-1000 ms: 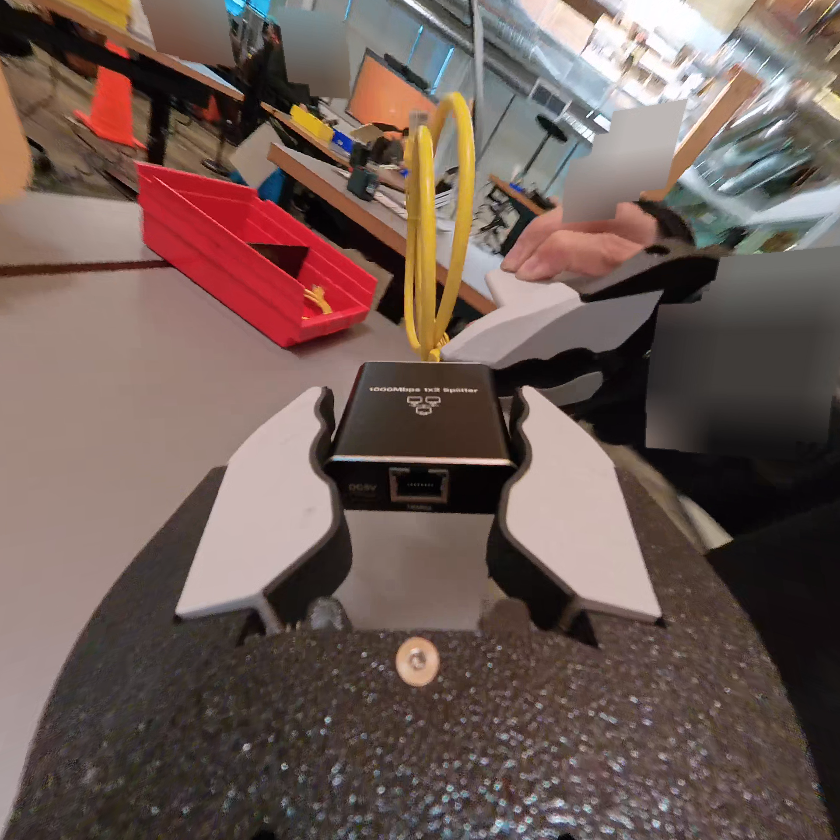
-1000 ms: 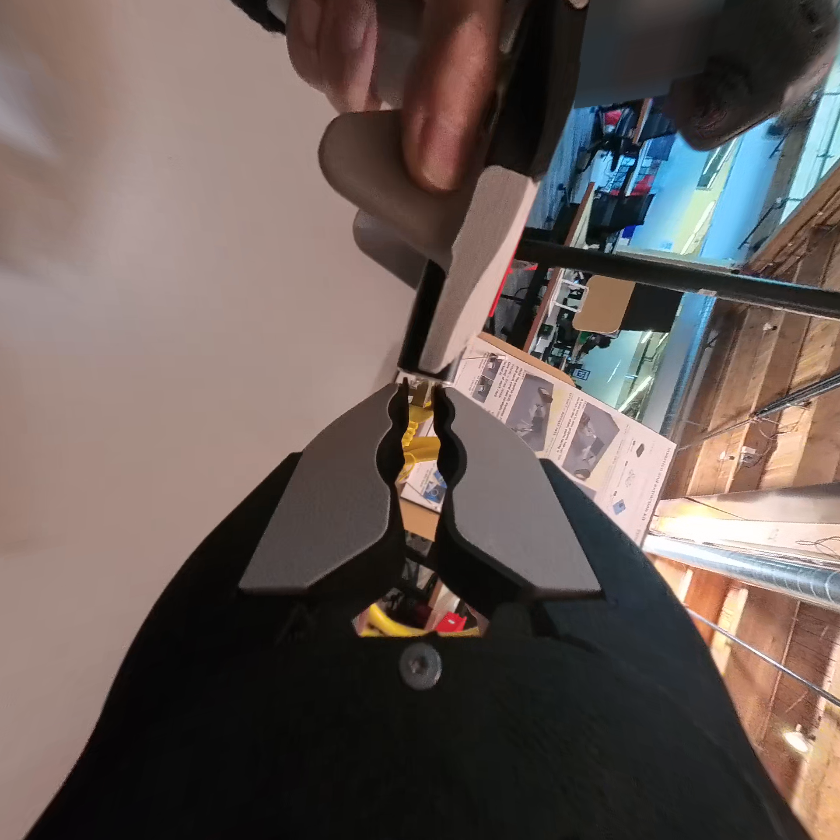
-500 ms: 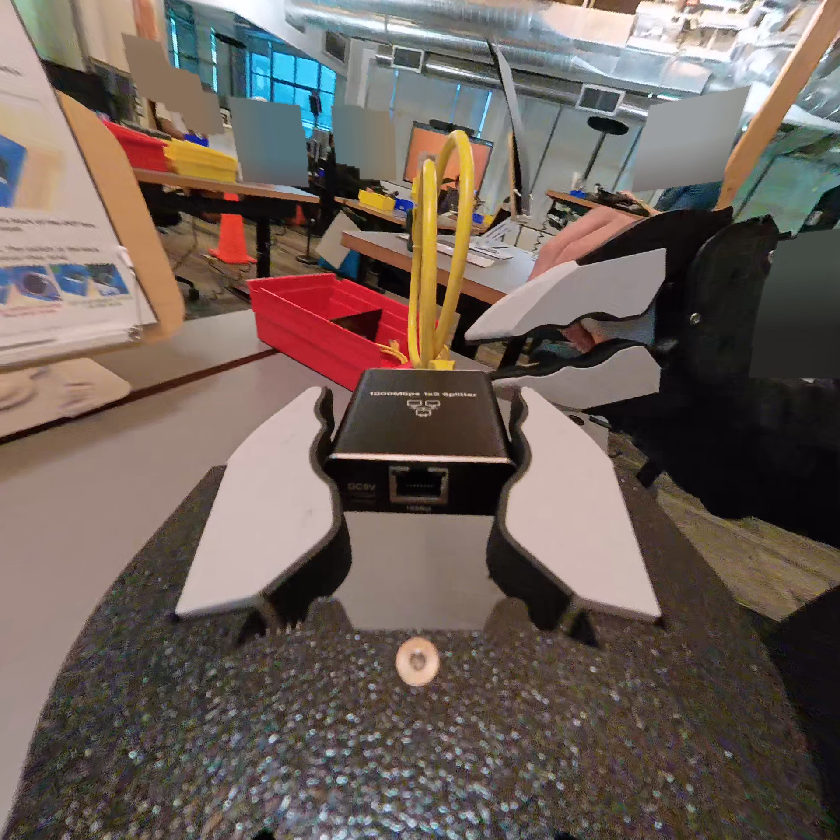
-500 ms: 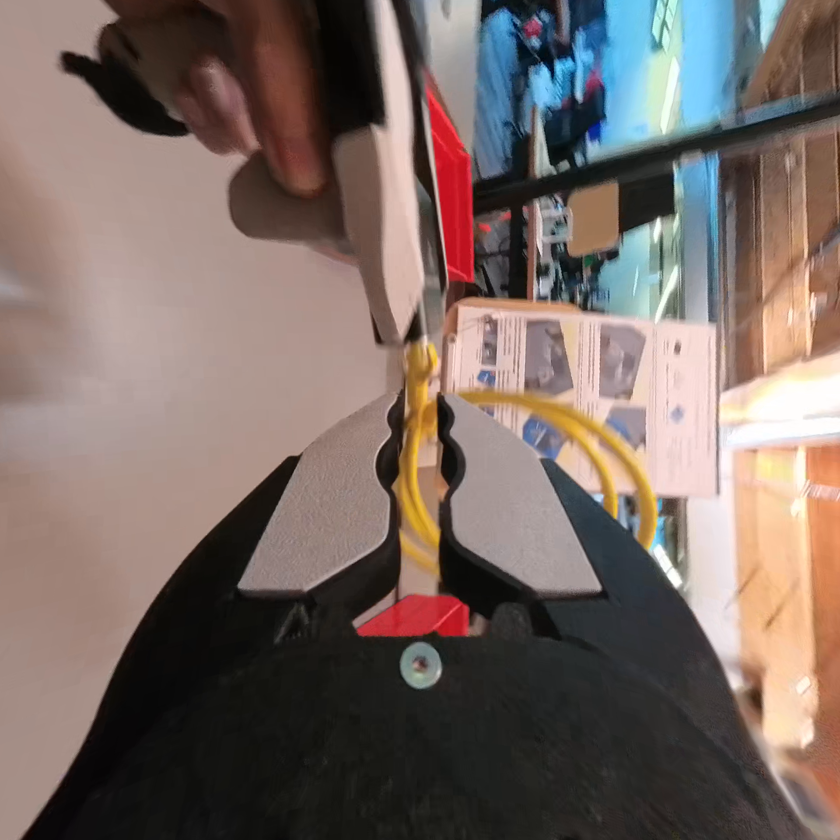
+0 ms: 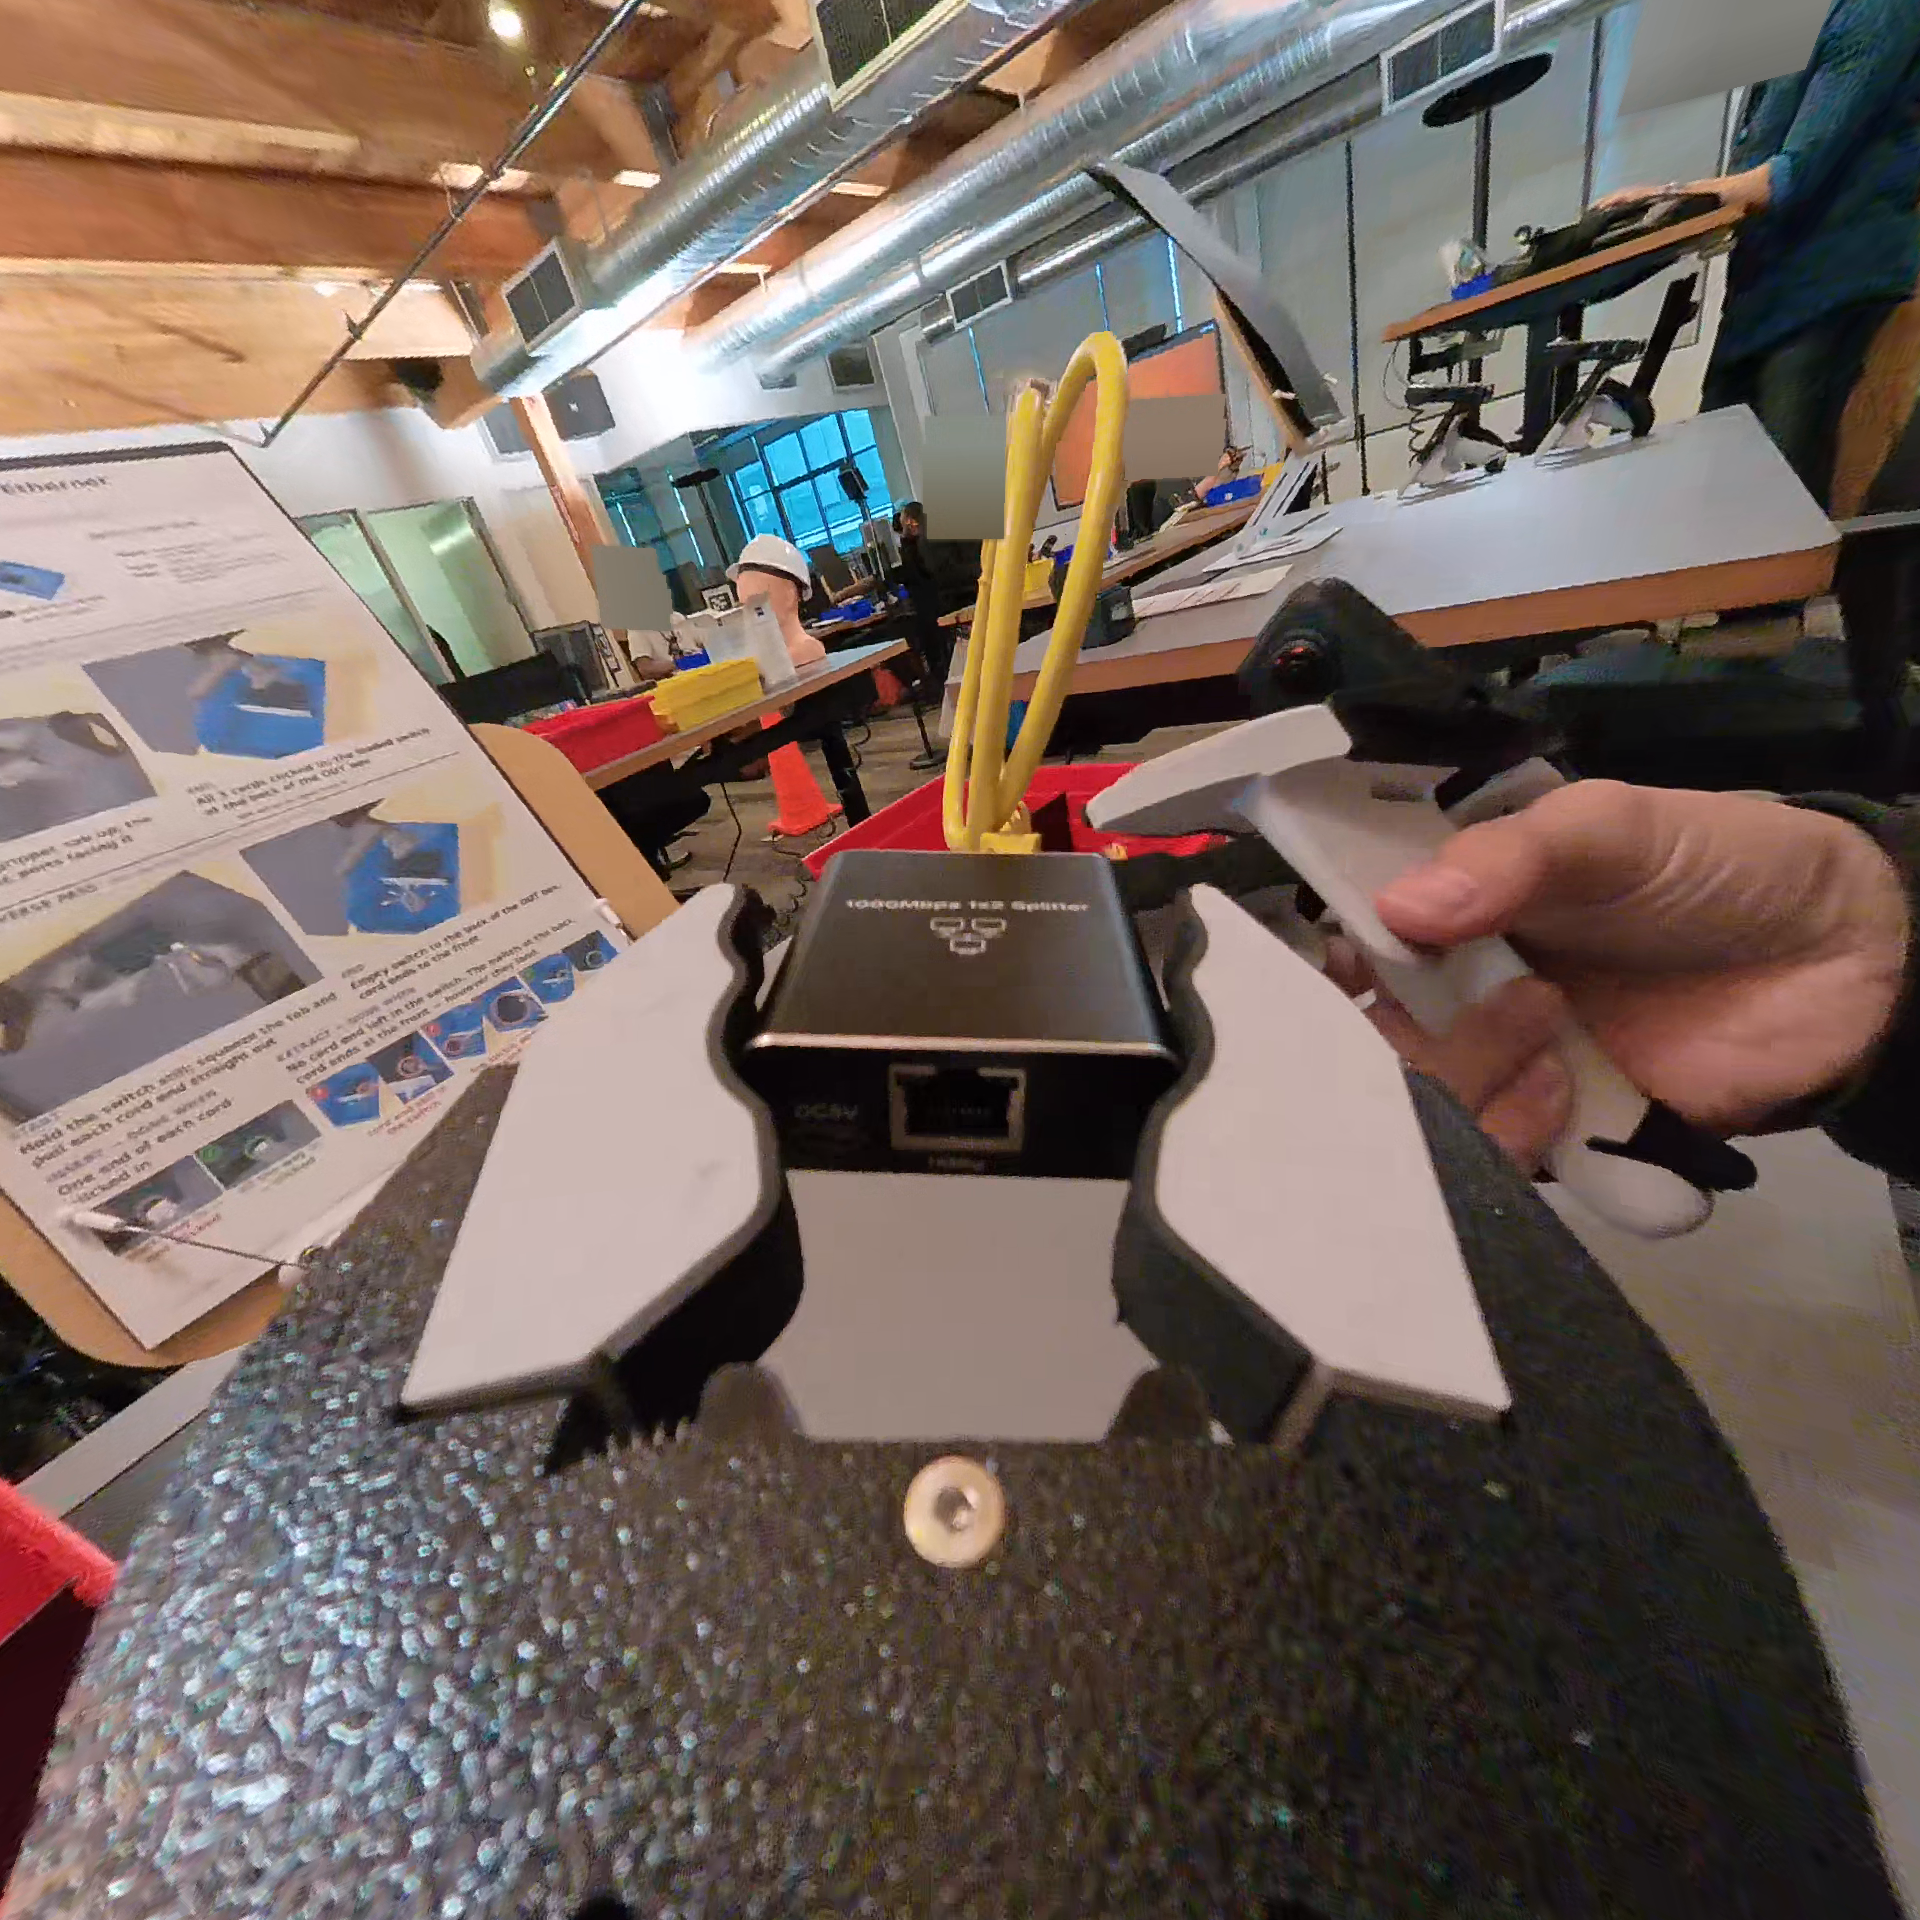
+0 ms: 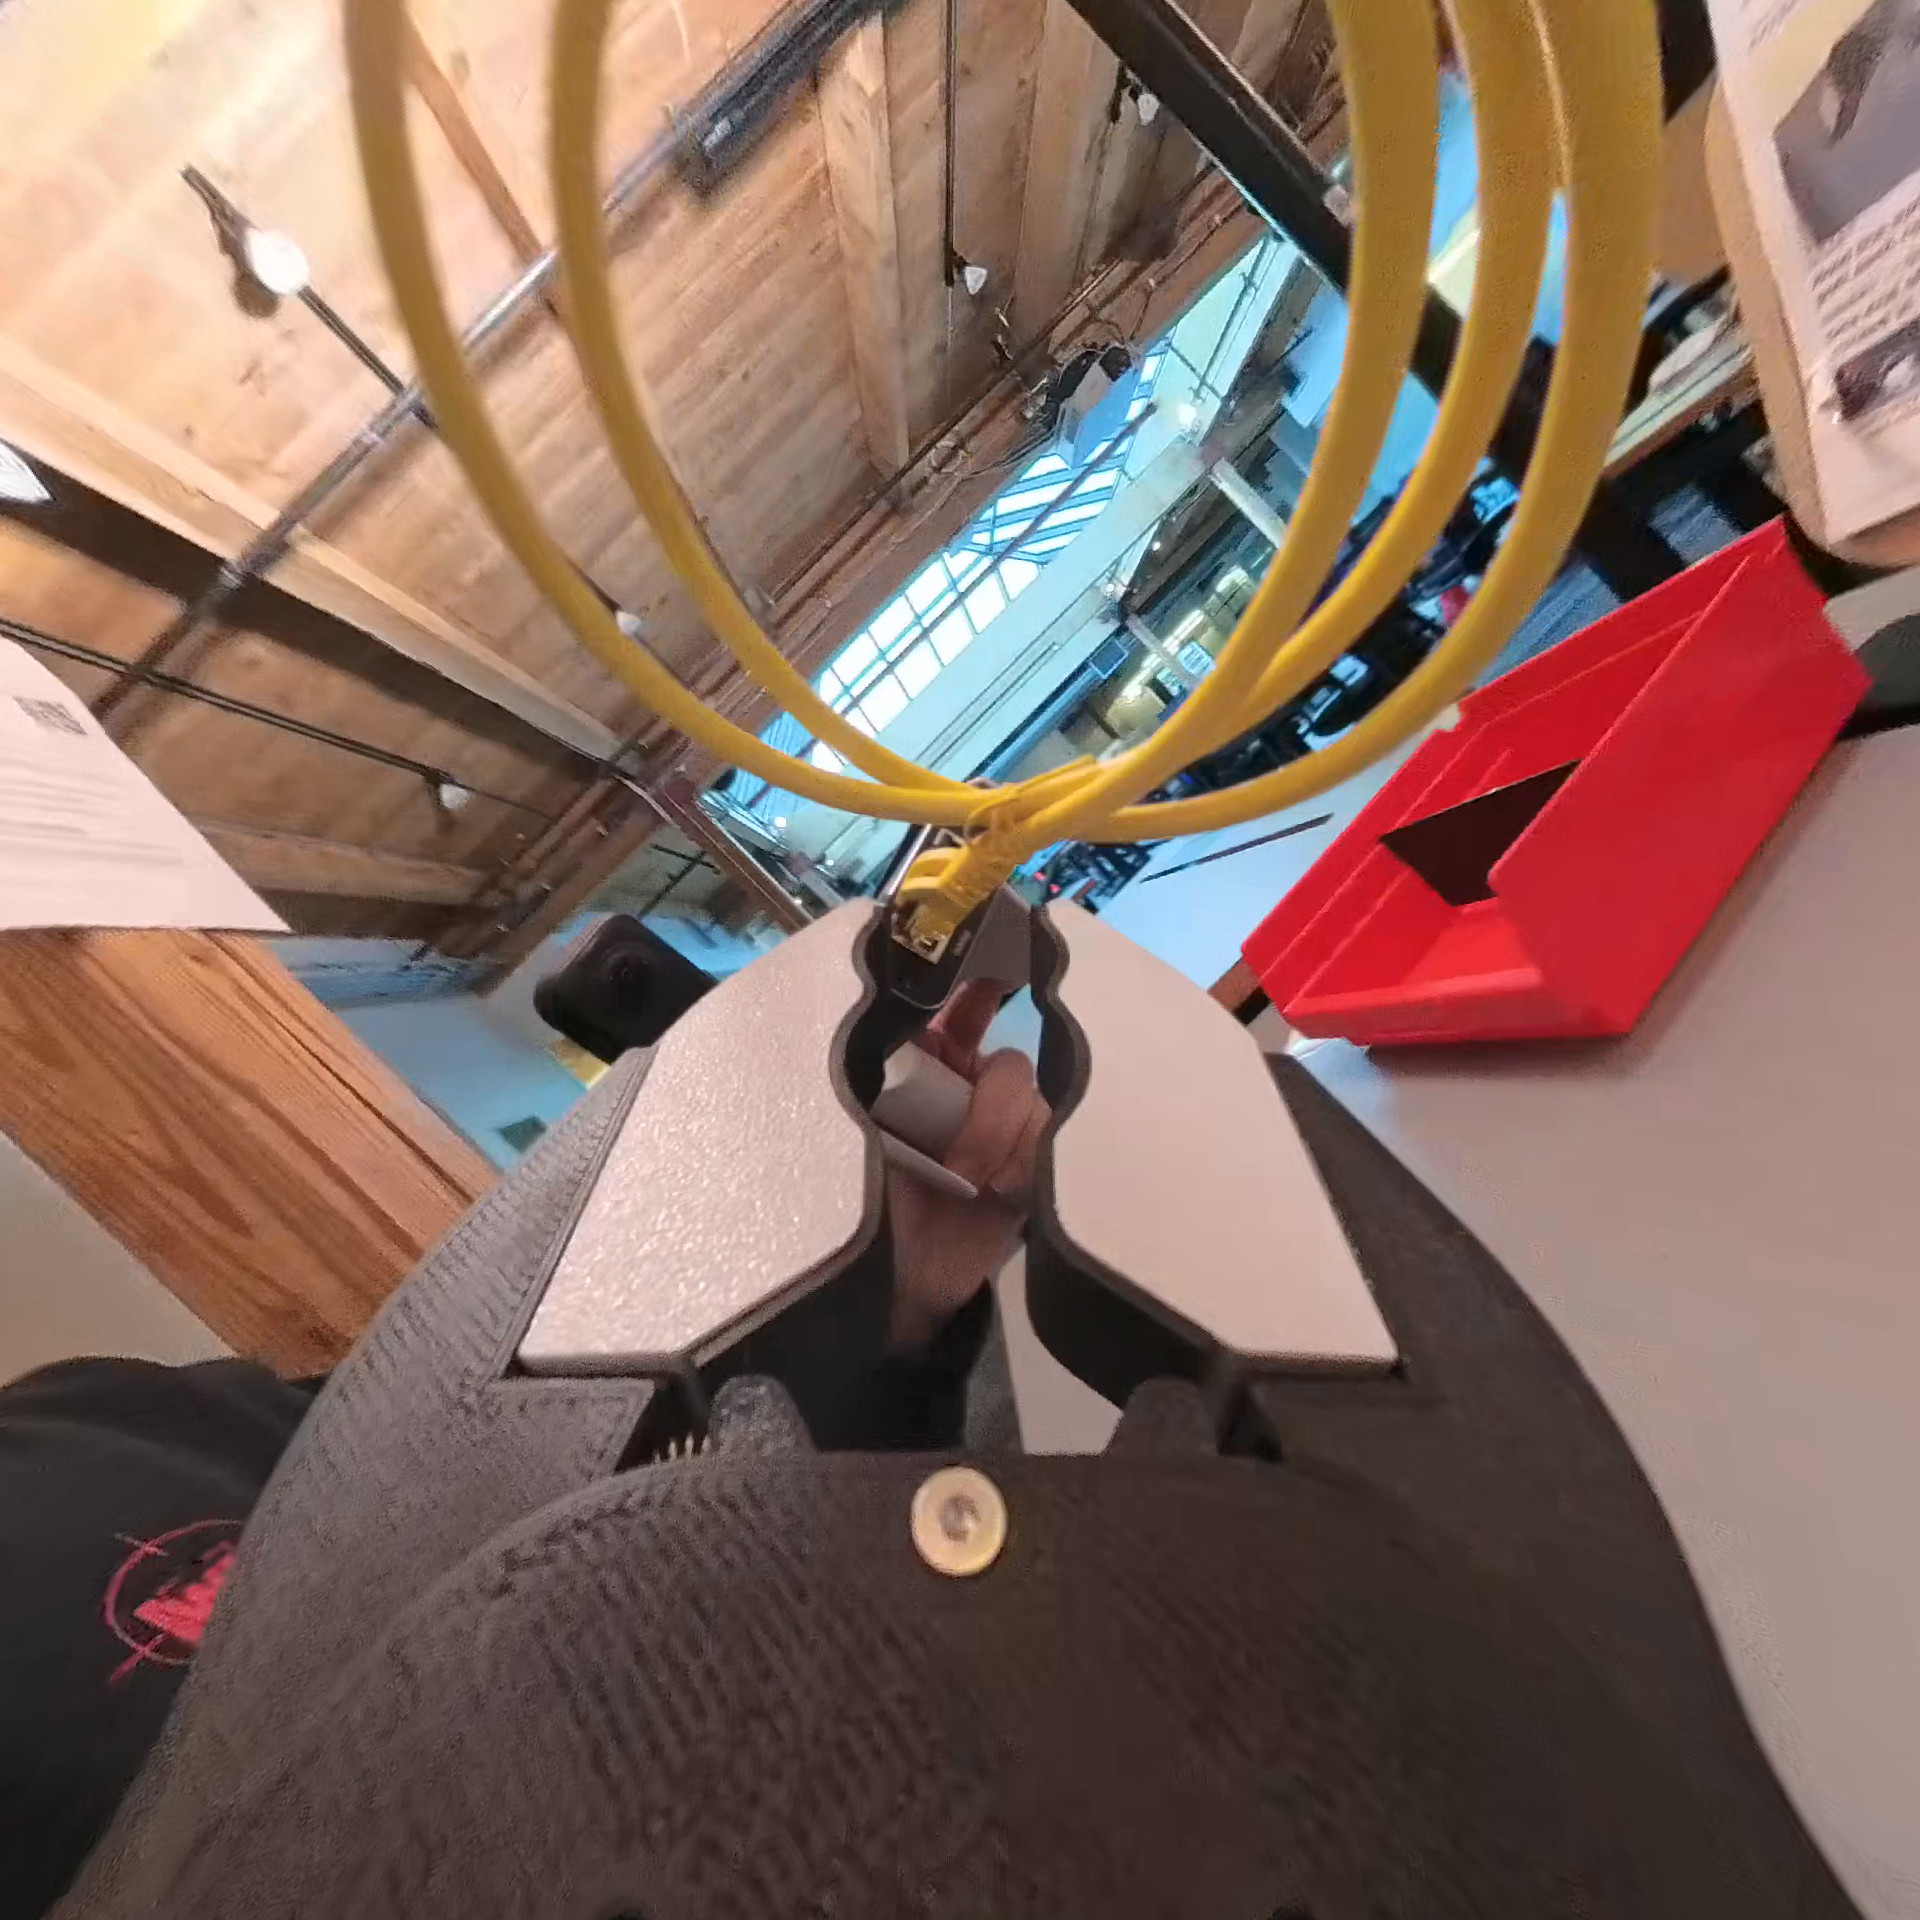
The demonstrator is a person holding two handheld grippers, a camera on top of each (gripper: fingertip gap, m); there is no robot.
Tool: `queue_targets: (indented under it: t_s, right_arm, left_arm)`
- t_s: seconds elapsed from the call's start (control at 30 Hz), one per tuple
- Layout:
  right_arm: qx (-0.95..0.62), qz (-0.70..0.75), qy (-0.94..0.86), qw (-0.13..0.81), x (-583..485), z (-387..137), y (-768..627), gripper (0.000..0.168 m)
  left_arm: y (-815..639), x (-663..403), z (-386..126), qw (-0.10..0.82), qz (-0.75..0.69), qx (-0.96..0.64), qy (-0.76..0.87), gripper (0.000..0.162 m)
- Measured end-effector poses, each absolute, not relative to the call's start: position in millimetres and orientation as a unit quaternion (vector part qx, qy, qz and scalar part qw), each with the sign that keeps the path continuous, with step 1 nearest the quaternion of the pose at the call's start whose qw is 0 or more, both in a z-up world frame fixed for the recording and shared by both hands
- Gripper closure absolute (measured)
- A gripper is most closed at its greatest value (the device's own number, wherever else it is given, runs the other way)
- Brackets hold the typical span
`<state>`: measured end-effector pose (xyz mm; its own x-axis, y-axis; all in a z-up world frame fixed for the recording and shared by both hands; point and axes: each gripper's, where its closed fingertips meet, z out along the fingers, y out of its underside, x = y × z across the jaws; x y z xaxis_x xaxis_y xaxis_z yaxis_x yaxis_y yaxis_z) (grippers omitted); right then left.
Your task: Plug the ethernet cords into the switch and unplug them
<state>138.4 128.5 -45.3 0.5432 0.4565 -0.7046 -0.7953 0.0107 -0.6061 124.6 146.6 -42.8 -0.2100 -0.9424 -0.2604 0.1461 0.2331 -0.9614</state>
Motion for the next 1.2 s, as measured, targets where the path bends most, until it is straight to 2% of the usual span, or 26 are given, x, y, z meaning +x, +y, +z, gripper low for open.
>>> queue_targets:
  t_s: [0.1,0.2,0.6,1.2]
  right_arm:
    - [-0.515,0.507,0.166,0.671,132,-45,133,0.143]
    - [-0.498,0.544,0.169,0.654,128,-45,133,0.152]
    - [-0.478,0.581,0.162,0.638,124,-50,125,0.151]
    - [-0.440,0.602,0.168,0.645,126,-53,111,0.152]
  left_arm:
    - [143,126,-45,0.533,-0.508,-0.329,0.591,0.088]
    - [138,127,-49,0.542,-0.490,-0.315,0.606,0.088]
    - [126,128,-53,0.616,-0.377,-0.233,0.651,0.087]
    - [115,128,-51,0.654,-0.321,-0.189,0.658,0.088]
